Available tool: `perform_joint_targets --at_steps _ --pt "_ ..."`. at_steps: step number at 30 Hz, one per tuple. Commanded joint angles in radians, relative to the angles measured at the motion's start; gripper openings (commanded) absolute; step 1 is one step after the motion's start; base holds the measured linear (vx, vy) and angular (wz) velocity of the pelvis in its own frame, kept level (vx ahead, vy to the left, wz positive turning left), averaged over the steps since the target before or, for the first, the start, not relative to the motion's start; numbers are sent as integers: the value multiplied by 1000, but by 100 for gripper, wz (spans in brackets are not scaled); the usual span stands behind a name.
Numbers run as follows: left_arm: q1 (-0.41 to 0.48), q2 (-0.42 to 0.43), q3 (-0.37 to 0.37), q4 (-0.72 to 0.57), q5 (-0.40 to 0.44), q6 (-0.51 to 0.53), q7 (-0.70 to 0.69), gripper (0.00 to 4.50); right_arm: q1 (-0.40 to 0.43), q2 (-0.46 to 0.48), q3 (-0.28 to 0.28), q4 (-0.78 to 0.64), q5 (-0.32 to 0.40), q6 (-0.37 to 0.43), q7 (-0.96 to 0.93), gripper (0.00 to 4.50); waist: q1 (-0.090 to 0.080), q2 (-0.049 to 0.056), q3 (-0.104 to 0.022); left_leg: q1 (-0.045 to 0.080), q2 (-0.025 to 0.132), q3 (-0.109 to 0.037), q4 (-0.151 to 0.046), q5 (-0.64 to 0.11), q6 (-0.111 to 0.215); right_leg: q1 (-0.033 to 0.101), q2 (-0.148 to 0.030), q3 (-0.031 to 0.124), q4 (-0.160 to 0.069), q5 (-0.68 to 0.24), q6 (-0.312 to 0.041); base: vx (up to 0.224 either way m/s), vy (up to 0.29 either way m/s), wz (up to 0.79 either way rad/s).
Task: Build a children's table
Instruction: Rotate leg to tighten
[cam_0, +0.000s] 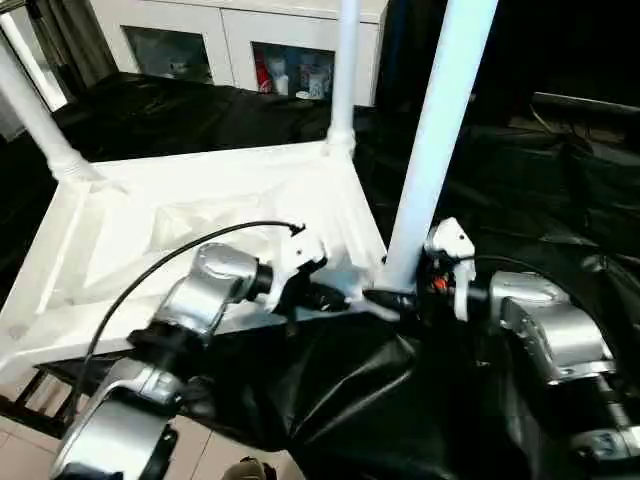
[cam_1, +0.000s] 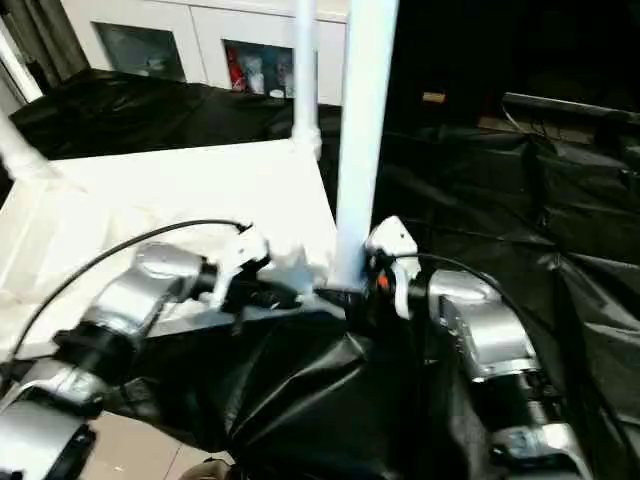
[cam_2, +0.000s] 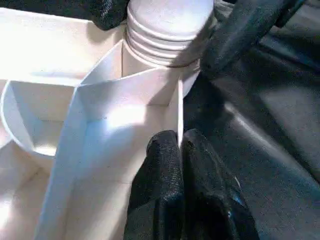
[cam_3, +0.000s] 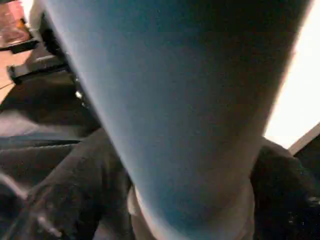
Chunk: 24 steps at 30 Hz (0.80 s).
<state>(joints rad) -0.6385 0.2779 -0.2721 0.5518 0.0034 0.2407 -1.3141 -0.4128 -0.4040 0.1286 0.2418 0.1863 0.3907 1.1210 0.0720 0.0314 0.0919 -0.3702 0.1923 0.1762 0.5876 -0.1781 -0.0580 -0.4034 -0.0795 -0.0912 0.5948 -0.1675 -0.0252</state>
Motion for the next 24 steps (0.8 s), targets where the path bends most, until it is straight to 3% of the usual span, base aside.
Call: perform_joint_targets --at_steps 1,11,14,15,16,17,18,20,21,22,24 --pt "-17 -31 -34 -65 -46 -4 -42 0 3 23 82 -64 32 11 70 339 -1 -14 -75 9 42 -8 -65 -171 86 54 -74 56 -75 -265 -223 0 0 0" --pt "-18 -50 -27 -61 -33 7 15 0 26 60 97 -84 40 43 36 275 10 -13 -74 10 41 -9 -66 -163 77 53 -73 56 -75 -267 -215 0 0 0" --pt "-61 -112 -5 15 6 18 174 0 -5 163 47 17 -23 41 -197 272 4 -13 -71 11 40 -10 -69 -186 57 50 -75 55 -81 -317 -201 0 0 0" --pt "-61 -112 -5 15 6 18 174 0 -5 163 47 17 -23 41 -197 272 0 -15 -70 11 37 -9 -69 -192 51 47 -73 55 -84 -336 -195 0 0 0" --pt "-89 -150 10 60 22 39 266 0 -35 228 -7 77 -31 48 -336 272 -1 -13 -71 13 35 -13 -69 -202 33 51 -76 54 -86 -373 -179 0 0 0" --pt "-96 -159 14 70 25 42 287 0 -44 245 -23 91 -31 51 -373 272 -5 -10 -68 20 36 -14 -72 -227 22 43 -75 53 -92 -397 -179 0 0 0" --pt "-100 -164 16 76 27 44 299 0 -48 252 -29 99 -32 51 -390 271 -10 -13 -68 16 35 -15 -72 -231 20 48 -74 52 -92 -400 -175 0 0 0" --pt "-136 -210 40 132 34 46 402 0 -84 317 -78 171 -44 47 -543 270 -18 -10 -69 17 34 -14 -72 -233 14 44 -74 54 -91 -380 -178 0 0 0" --pt "-146 -222 46 147 34 44 425 0 -93 334 -88 190 -47 43 -576 270 -21 -12 -72 12 33 -15 -72 -219 17 51 -73 53 -88 -352 -181 0 0 0" --pt "-153 -229 49 155 33 41 441 0 -96 347 -89 199 -50 34 -596 270 -20 -8 -73 13 33 -14 -70 -209 26 49 -73 55 -87 -319 -188 0 0 0" --pt "-163 -241 54 162 32 27 451 0 -101 374 -82 213 -66 14 -620 270 -19 -11 -76 11 31 -11 -67 -178 42 53 -72 56 -82 -258 -200 0 0 0"
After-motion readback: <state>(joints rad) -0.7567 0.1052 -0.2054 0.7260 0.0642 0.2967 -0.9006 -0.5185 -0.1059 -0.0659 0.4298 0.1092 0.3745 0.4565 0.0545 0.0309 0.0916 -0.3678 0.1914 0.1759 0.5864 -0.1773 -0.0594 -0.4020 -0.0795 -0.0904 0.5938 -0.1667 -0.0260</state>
